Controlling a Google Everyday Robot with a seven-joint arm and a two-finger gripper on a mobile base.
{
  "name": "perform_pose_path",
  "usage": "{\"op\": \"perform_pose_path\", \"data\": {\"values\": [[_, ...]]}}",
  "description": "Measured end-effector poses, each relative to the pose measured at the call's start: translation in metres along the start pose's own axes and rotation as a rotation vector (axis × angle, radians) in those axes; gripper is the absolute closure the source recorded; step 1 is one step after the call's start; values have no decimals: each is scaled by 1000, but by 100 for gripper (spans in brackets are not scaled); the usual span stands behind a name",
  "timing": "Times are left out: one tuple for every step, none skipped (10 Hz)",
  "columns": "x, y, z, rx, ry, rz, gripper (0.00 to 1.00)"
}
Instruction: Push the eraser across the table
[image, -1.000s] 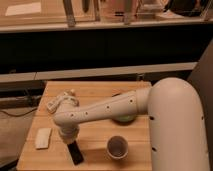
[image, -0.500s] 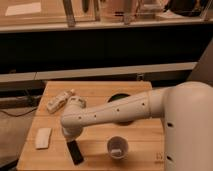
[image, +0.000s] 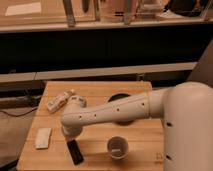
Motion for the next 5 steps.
{"op": "perform_pose_path", "data": {"values": [[2,-1,1,0,-3,-1,100],[5,-2,3,-2,-4,-3,100],[8,-4,4,-5,-6,-8,100],[12,-7,7,-9,-8,-18,100],[15,-9,9,-10,-8,-25,100]]}}
